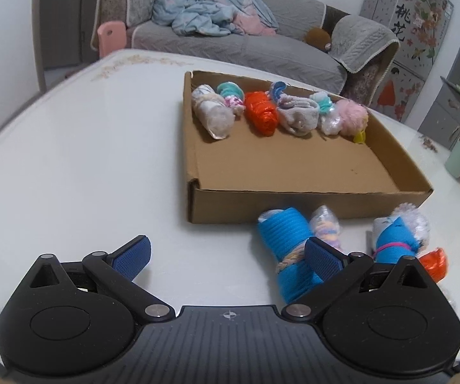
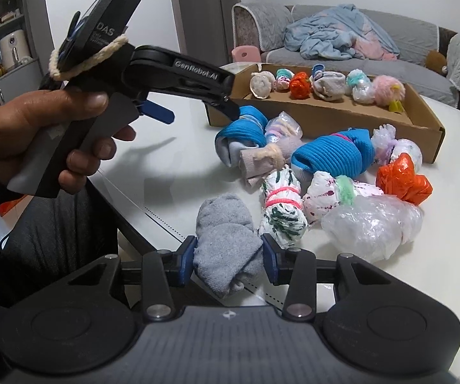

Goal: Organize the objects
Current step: 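Grasp the blue sock roll with the left tool while the right grasps the grey sock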

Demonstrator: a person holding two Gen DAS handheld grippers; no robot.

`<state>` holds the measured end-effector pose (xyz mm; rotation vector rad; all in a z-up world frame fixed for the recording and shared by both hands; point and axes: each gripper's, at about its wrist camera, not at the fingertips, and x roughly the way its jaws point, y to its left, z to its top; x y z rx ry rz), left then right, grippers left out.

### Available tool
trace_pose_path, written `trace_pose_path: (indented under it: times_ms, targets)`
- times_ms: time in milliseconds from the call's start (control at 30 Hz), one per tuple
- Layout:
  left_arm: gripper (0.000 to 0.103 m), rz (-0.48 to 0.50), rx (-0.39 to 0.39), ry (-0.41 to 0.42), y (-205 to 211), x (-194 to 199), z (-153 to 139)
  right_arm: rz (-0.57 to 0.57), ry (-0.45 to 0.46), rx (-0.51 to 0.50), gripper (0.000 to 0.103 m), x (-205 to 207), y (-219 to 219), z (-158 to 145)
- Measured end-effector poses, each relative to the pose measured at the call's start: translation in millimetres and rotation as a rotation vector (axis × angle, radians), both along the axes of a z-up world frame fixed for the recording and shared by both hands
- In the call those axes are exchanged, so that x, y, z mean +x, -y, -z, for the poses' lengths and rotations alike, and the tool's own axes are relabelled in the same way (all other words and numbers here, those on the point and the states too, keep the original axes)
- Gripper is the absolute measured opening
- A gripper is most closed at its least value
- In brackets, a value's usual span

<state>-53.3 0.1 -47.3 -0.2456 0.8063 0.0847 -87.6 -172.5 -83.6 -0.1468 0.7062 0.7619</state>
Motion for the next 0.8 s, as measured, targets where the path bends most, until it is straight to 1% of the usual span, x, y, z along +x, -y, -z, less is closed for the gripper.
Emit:
trace_pose_path:
  times_ms: [67, 167, 200, 233, 267, 300, 333, 367, 400, 433, 467, 500, 633, 667, 800]
  targets:
    - [0.103, 0.009, -0.019, -0.003, 3.3, 1.6, 0.1, 0.002, 0.003, 0.0, 0.039, -1.3, -0.6, -0.5]
    - [0.103, 0.031, -0.082, -0.026, 9.4, 7.3, 2.7, 0.001, 0.002, 0.003, 0.039, -0.8, -0.9, -0.6]
    - [0.102, 0.038, -0.091, -0.026, 11.9, 8.9, 3.9, 0.0, 0.001, 0.003, 0.039, -0.9, -0.5, -0.9]
    - [0.101, 0.038, -0.085, -0.028, 14.2, 10.8, 5.9, 0.001, 0.0, 0.004, 0.039, -1.3, 0.0, -1.1]
    - [0.097, 0.037, -0.082, -0.035, 16.0, 13.2, 8.8, 0.002, -0.001, 0.006, 0.039, -0.6, 0.9, -1.4]
    - [0.093, 0.039, -0.096, -0.047, 15.5, 15.5, 12.6, 0.003, -0.002, 0.007, 0.038, -0.2, 1.5, -1.6]
    - [0.092, 0.043, -0.12, -0.044, 14.3, 16.2, 15.3, 0.004, -0.001, 0.007, 0.038, -0.5, 1.8, -1.8]
    - [0.087, 0.04, -0.114, -0.034, 14.6, 16.1, 15.5, 0.004, -0.002, 0.009, 0.038, 0.0, 1.8, -1.7]
    - [0.08, 0.041, -0.12, -0.026, 13.9, 15.3, 15.7, 0.003, -0.003, 0.01, 0.038, 0.1, 2.0, -1.7]
    - [0.075, 0.045, -0.136, -0.021, 12.0, 15.4, 15.9, 0.002, -0.003, 0.01, 0.037, -0.3, 2.1, -1.9]
    - [0.06, 0.053, -0.161, -0.019, 10.6, 15.1, 15.4, 0.001, -0.004, 0.013, 0.037, -0.4, 2.4, -2.2]
    - [0.052, 0.064, -0.19, -0.016, 8.6, 14.6, 15.6, 0.0, -0.007, 0.018, 0.037, -0.2, 3.4, -2.4]
    - [0.051, 0.071, -0.192, -0.01, 4.0, 8.1, 14.7, 0.007, -0.021, 0.042, 0.037, 1.7, 7.5, -4.6]
    - [0.051, 0.073, -0.183, -0.011, 2.6, 5.6, 13.1, 0.009, -0.024, 0.051, 0.037, 2.1, 9.5, -6.4]
    - [0.051, 0.097, -0.09, 0.012, -3.1, -6.0, -1.1, 0.017, -0.027, 0.115, 0.037, 7.5, 19.8, -23.0]
